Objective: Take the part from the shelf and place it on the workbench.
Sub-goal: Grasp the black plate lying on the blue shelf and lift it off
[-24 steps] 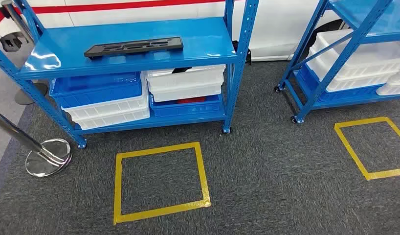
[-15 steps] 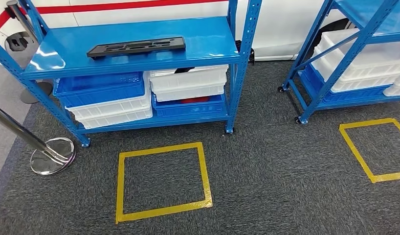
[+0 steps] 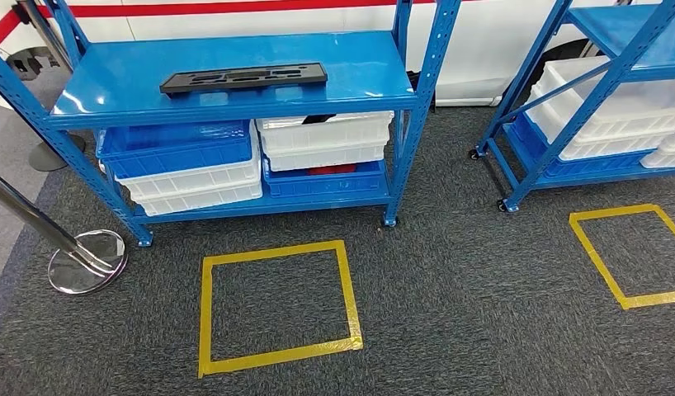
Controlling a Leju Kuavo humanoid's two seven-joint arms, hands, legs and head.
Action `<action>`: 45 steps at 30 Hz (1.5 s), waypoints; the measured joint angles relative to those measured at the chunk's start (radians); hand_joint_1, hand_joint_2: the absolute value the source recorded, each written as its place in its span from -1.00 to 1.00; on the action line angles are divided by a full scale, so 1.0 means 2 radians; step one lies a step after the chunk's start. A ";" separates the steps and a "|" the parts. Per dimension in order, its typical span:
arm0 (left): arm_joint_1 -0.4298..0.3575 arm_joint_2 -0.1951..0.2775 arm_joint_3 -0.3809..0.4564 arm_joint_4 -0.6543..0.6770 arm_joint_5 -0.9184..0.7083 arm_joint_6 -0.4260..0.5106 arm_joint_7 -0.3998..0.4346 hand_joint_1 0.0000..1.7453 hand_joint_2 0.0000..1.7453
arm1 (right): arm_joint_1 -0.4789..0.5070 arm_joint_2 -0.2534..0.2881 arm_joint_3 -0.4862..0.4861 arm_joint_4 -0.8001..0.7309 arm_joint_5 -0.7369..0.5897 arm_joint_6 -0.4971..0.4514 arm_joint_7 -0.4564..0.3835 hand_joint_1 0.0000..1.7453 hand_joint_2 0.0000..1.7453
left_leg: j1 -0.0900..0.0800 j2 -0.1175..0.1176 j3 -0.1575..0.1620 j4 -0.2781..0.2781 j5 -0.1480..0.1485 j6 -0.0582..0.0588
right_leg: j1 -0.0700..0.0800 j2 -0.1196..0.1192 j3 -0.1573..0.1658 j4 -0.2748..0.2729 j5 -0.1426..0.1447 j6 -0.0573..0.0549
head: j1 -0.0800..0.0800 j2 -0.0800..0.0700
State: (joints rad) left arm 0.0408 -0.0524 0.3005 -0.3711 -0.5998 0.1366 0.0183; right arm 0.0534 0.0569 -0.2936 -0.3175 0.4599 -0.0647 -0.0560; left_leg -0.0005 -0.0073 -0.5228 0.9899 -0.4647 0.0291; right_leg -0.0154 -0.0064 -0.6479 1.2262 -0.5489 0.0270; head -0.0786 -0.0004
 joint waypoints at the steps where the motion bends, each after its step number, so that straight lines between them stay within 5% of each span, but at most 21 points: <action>1: -0.002 -0.002 0.006 0.002 -0.013 0.003 0.001 -1.00 -1.00 | -0.003 0.000 -0.006 0.001 0.009 0.000 -0.002 -1.00 -1.00 | -0.001 0.000 0.001 0.000 -0.001 0.000 | 0.001 0.000 0.017 -0.037 0.019 -0.003 | 0.000 0.000; 4: -0.011 -0.008 0.025 0.009 -0.051 0.011 0.003 -1.00 -1.00 | -0.014 0.002 -0.026 0.004 0.038 -0.001 -0.007 -1.00 -1.00 | -0.004 0.000 0.001 0.002 -0.003 -0.005 | 0.006 0.001 0.048 -0.106 0.042 -0.010 | 0.000 0.000; 8: -0.022 -0.013 0.052 0.019 -0.104 0.021 0.006 -1.00 -1.00 | -0.031 0.007 -0.045 0.009 0.082 -0.006 -0.018 -1.00 -1.00 | -0.003 0.000 -0.004 0.012 -0.011 -0.015 | 0.004 0.000 0.048 -0.113 0.045 -0.018 | 0.000 0.000; 12: -0.031 -0.017 0.072 0.027 -0.151 0.029 0.008 -1.00 -1.00 | -0.055 0.010 -0.051 0.010 0.131 -0.011 -0.034 -1.00 -1.00 | 0.003 0.001 -0.057 0.126 -0.067 -0.025 | 0.002 -0.002 0.048 -0.116 0.047 -0.023 | 0.000 0.000; 13: -0.032 -0.018 0.076 0.028 -0.161 0.031 0.009 -1.00 -1.00 | -0.062 0.011 -0.050 0.011 0.143 -0.012 -0.039 -1.00 -1.00 | 0.004 0.001 -0.068 0.147 -0.070 -0.027 | 0.001 -0.002 0.049 -0.116 0.047 -0.023 | 0.000 0.000; 15: -0.034 -0.019 0.083 0.029 -0.179 0.034 0.010 -1.00 -1.00 | -0.076 0.014 -0.047 0.011 0.168 -0.015 -0.048 -1.00 -1.00 | 0.008 0.001 -0.062 0.128 -0.047 -0.030 | 0.000 -0.002 0.050 -0.114 0.046 -0.021 | 0.000 0.000; 17: -0.038 -0.021 0.091 0.031 -0.197 0.036 0.012 -1.00 -1.00 | -0.094 0.018 -0.041 0.011 0.193 -0.019 -0.058 -1.00 -1.00 | 0.011 0.002 -0.031 0.058 -0.012 -0.032 | -0.001 -0.002 0.051 -0.111 0.044 -0.016 | 0.000 0.000; 19: -0.044 -0.024 0.099 0.034 -0.214 0.039 0.013 -1.00 -1.00 | -0.113 0.021 -0.035 0.011 0.217 -0.022 -0.067 -1.00 -1.00 | 0.010 0.001 -0.014 0.017 0.001 -0.027 | 0.000 -0.002 0.049 -0.108 0.042 -0.010 | 0.000 0.000; 23: -0.050 -0.028 0.115 0.038 -0.246 0.043 0.017 -1.00 -1.00 | -0.149 0.027 -0.009 0.007 0.262 -0.034 -0.085 -1.00 -1.00 | 0.008 -0.001 -0.015 0.011 0.004 -0.010 | -0.002 -0.002 0.044 -0.102 0.039 0.001 | 0.000 0.000; 25: -0.054 -0.031 0.122 0.040 -0.260 0.045 0.017 -1.00 -1.00 | -0.166 0.029 0.010 0.001 0.283 -0.041 -0.092 -1.00 -1.00 | 0.007 -0.001 -0.016 0.009 0.007 -0.003 | -0.003 -0.001 0.025 -0.063 0.017 0.004 | 0.000 0.000; 27: -0.058 -0.033 0.128 0.042 -0.272 0.046 0.018 -1.00 -1.00 | -0.180 0.030 0.029 -0.006 0.299 -0.046 -0.097 -1.00 -1.00 | 0.004 -0.001 -0.017 0.009 0.007 0.000 | -0.003 0.000 -0.009 0.004 -0.013 0.004 | 0.000 0.000; 29: -0.060 -0.034 0.134 0.045 -0.284 0.047 0.020 -1.00 -1.00 | -0.191 0.030 0.050 -0.016 0.315 -0.051 -0.101 -1.00 -1.00 | 0.001 -0.002 -0.017 0.010 0.006 0.002 | -0.002 0.000 -0.029 0.040 -0.016 0.002 | 0.000 0.000; 30: -0.061 -0.035 0.138 0.046 -0.291 0.048 0.021 -1.00 -1.00 | -0.197 0.030 0.062 -0.023 0.323 -0.053 -0.102 -1.00 -1.00 | -0.001 -0.002 -0.017 0.010 0.006 0.003 | -0.001 0.000 -0.027 0.033 -0.006 0.000 | 0.000 0.000; 32: -0.063 -0.037 0.144 0.049 -0.303 0.048 0.023 -1.00 -1.00 | -0.212 0.030 0.087 -0.039 0.338 -0.059 -0.105 -1.00 -1.00 | -0.003 -0.003 -0.016 0.010 0.005 0.003 | 0.004 0.001 -0.001 -0.029 0.032 -0.009 | 0.000 0.000; 34: -0.068 -0.040 0.150 0.052 -0.315 0.050 0.024 -1.00 -1.00 | -0.232 0.029 0.113 -0.056 0.352 -0.064 -0.108 -1.00 -1.00 | -0.005 -0.003 -0.017 0.010 0.005 0.002 | 0.009 0.001 0.024 -0.087 0.053 -0.019 | 0.000 0.000; 36: -0.071 -0.043 0.157 0.055 -0.325 0.052 0.025 -1.00 -1.00 | -0.249 0.027 0.140 -0.073 0.365 -0.070 -0.109 -1.00 -1.00 | -0.004 -0.002 -0.018 0.010 0.004 -0.003 | 0.013 0.002 0.031 -0.103 0.052 -0.023 | 0.000 0.000; 39: -0.075 -0.044 0.167 0.057 -0.340 0.054 0.026 -1.00 -1.00 | -0.269 0.026 0.182 -0.099 0.383 -0.077 -0.109 -1.00 -1.00 | -0.004 -0.001 -0.022 0.019 -0.003 -0.011 | 0.008 0.002 0.038 -0.116 0.055 -0.024 | 0.000 0.000; 43: -0.079 -0.045 0.181 0.062 -0.360 0.056 0.027 -1.00 -1.00 | -0.302 0.026 0.240 -0.130 0.406 -0.086 -0.110 -1.00 -1.00 | 0.003 0.000 -0.082 0.132 -0.046 -0.023 | 0.005 0.000 0.046 -0.121 0.052 -0.026 | 0.000 0.000; 45: -0.079 -0.045 0.188 0.064 -0.369 0.057 0.028 -1.00 -1.00 | -0.313 0.025 0.268 -0.145 0.416 -0.091 -0.110 -1.00 -1.00 | 0.007 0.000 -0.099 0.148 -0.035 -0.029 | 0.004 0.000 0.051 -0.120 0.047 -0.024 | 0.000 0.000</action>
State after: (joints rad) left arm -0.1171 -0.1419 0.6760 -0.2437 -1.3378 0.2506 0.0735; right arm -0.5732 0.1071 0.2428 -0.6068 1.2925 -0.2471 -0.2754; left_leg 0.0141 -0.0076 -0.7200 1.2858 -0.5344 -0.0281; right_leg -0.0068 -0.0063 -0.5463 0.9868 -0.4548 -0.0220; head -0.0790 -0.0004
